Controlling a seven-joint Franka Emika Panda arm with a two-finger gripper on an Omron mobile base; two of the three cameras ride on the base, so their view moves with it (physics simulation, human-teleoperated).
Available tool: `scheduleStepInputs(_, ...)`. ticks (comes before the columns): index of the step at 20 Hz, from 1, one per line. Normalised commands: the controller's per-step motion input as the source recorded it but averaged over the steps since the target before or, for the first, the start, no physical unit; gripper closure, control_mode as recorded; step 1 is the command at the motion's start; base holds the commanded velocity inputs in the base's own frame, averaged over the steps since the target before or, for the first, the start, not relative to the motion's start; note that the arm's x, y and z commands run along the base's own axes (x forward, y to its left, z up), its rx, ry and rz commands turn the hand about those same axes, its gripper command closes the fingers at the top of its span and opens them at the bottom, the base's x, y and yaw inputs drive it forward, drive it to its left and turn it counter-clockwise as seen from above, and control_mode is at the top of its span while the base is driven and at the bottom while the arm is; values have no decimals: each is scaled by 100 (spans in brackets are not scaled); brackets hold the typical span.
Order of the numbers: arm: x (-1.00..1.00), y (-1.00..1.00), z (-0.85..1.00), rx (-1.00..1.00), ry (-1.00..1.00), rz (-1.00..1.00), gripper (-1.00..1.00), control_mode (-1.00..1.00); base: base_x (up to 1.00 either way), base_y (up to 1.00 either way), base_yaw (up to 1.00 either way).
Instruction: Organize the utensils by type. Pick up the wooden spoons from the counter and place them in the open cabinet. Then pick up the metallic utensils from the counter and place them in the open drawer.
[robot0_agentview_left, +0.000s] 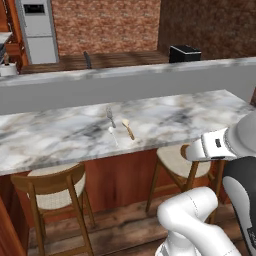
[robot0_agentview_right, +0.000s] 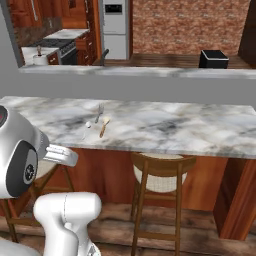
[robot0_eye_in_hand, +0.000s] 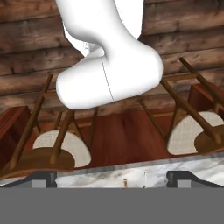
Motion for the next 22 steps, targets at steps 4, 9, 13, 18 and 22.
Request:
scheduleStepInputs(4, 0, 0, 0, 0, 0, 0, -100, 100, 35, 28, -23)
scheduleStepInputs(9, 0, 0, 0, 0, 0, 0, -100, 100, 33, 44, -24)
scheduleStepInputs(13, 0, 0, 0, 0, 0, 0, -100, 100, 34, 45, -22)
scheduleStepInputs(18, 0, 0, 0, 0, 0, 0, -100, 100, 32, 52, -21)
scheduleStepInputs(22, 0, 0, 0, 0, 0, 0, -100, 100, 33, 50, -20)
